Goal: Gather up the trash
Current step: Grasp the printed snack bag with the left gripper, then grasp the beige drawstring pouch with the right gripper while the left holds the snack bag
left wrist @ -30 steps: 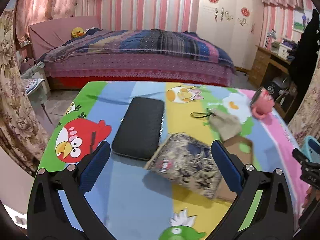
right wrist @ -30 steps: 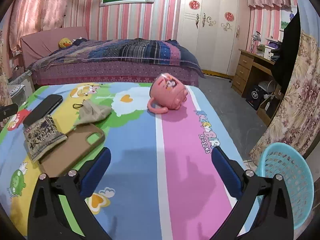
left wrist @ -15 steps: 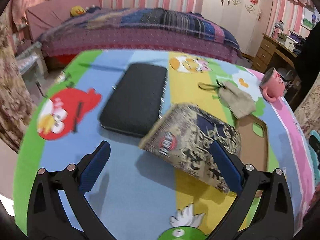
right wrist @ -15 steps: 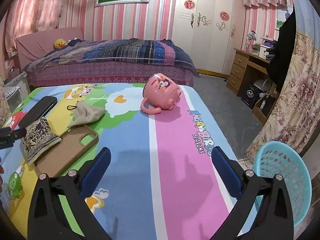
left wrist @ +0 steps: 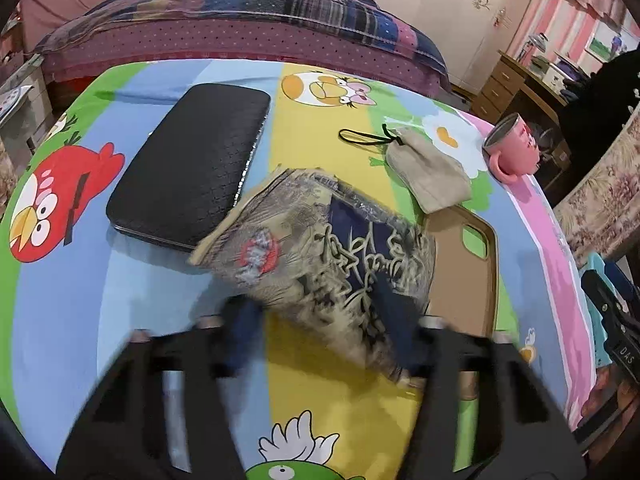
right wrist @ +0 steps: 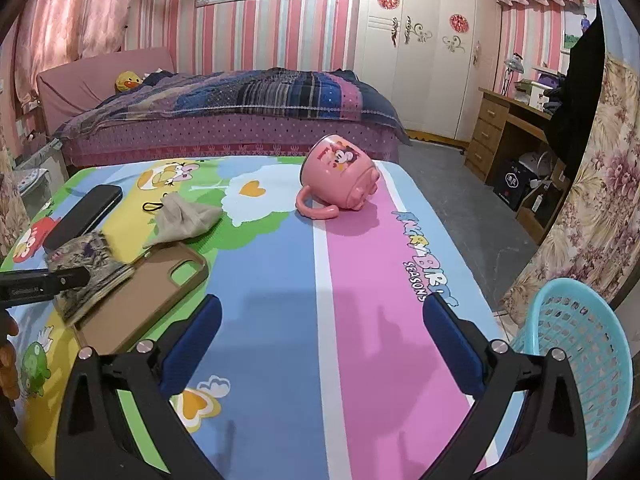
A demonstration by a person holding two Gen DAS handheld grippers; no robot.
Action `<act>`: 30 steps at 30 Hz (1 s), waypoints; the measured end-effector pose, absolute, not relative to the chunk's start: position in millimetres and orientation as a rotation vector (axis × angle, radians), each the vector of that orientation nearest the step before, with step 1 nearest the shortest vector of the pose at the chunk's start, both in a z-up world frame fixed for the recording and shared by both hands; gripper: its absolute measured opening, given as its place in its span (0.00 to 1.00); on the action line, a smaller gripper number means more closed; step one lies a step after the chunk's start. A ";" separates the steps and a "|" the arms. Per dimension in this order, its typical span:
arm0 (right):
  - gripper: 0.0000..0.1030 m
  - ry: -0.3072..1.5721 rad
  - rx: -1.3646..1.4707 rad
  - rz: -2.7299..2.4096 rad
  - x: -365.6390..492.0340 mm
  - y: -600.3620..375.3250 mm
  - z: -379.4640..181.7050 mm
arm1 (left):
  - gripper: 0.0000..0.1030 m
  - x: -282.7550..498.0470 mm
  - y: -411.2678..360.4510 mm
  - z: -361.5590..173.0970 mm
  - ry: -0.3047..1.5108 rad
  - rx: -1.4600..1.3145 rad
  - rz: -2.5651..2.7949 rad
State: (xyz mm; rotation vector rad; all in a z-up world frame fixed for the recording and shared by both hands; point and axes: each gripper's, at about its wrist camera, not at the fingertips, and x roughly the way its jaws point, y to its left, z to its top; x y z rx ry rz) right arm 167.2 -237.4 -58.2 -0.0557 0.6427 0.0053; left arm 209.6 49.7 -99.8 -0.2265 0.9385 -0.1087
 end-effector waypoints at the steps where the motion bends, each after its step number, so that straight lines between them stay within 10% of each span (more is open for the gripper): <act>1: 0.95 0.643 -0.054 0.008 167.2 -237.1 -58.1 | 0.26 209.7 50.3 -99.0 0.939 -0.233 -0.114; 10: 0.95 0.624 -0.091 0.042 165.9 -220.9 -60.5 | 0.04 188.6 50.3 -41.2 0.768 -0.140 -0.085; 30: 0.94 0.640 -0.213 0.198 256.3 -127.5 -68.7 | 0.02 194.5 144.1 -7.0 0.648 -0.170 0.094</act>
